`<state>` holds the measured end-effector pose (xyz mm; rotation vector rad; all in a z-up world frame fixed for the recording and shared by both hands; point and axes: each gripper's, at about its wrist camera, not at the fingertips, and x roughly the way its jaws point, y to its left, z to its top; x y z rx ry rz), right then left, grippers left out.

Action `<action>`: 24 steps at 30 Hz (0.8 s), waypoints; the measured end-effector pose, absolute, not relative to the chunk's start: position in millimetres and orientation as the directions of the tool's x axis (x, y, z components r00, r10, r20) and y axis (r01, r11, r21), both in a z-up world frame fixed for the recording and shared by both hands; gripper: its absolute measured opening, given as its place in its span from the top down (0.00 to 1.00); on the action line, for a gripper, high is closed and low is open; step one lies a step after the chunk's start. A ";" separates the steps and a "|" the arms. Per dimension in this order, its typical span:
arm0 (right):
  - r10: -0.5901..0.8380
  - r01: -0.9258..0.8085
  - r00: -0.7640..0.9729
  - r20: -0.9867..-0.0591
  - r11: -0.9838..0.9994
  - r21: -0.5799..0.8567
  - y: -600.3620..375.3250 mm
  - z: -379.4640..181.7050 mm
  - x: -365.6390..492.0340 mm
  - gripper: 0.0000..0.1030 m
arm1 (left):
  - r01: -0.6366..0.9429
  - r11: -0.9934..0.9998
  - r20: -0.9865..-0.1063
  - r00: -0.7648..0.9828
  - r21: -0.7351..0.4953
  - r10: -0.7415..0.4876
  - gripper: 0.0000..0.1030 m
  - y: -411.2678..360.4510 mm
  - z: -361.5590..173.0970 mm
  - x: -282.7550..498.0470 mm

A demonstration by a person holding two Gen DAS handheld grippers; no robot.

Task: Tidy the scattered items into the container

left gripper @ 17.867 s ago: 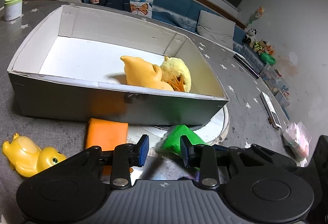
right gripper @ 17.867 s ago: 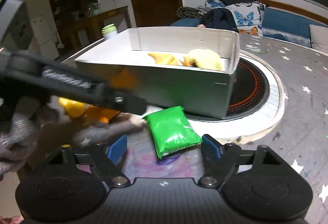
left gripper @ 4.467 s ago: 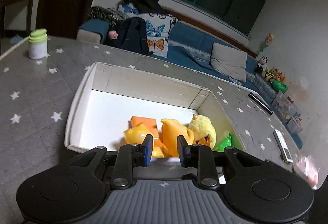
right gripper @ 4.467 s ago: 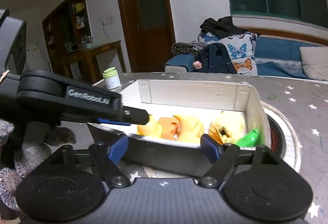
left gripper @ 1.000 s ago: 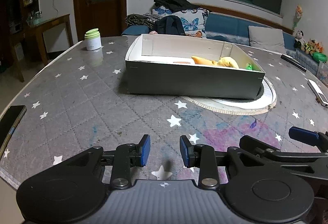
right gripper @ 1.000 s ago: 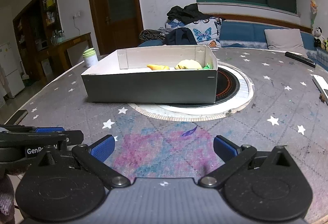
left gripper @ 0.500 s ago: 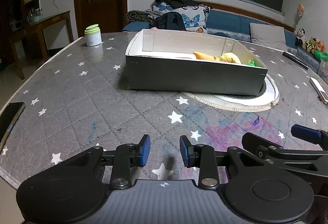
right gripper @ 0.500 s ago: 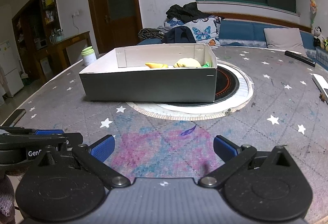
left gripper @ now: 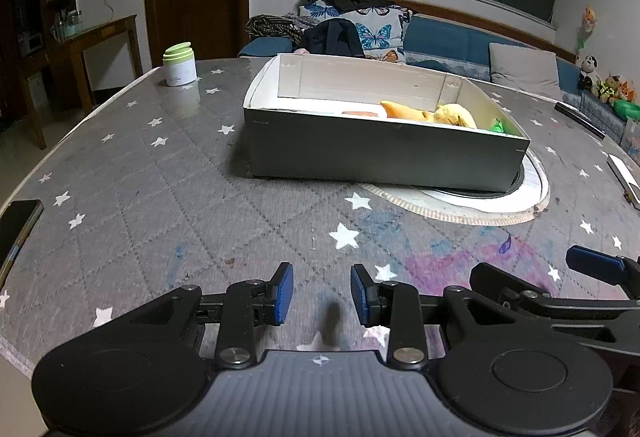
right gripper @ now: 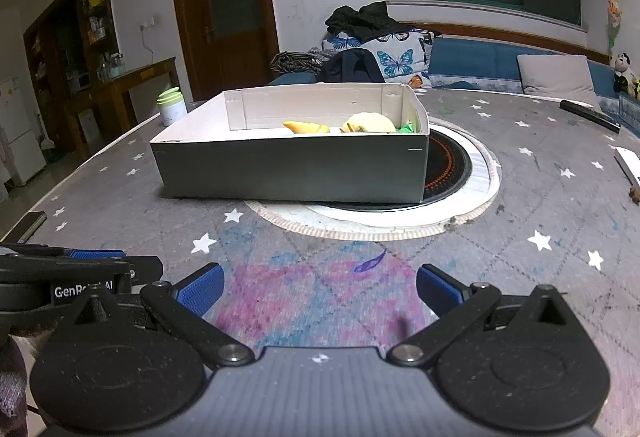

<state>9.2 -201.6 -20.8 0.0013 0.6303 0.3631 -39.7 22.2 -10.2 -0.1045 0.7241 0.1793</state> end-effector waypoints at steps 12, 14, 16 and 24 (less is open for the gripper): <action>0.326 -0.326 0.745 -0.582 0.939 0.108 -199.9 -20.9 25.1 0.00 | -0.191 0.981 -0.673 0.729 -0.030 0.122 0.67 24.1 -8.3 -24.1; 0.324 -0.326 0.746 -0.582 0.939 0.106 -199.5 -20.5 27.2 0.00 | -0.186 0.982 -0.673 0.730 -0.026 0.121 0.67 23.1 -8.0 -21.5; 0.323 -0.326 0.746 -0.582 0.940 0.104 -199.0 -20.1 29.4 0.00 | -0.182 0.983 -0.675 0.728 -0.023 0.119 0.67 22.6 -7.9 -19.1; 0.315 -0.321 0.747 -0.585 0.942 0.097 -195.3 -18.9 38.2 0.00 | -0.176 0.984 -0.679 0.724 -0.013 0.121 0.67 26.1 -8.3 -10.6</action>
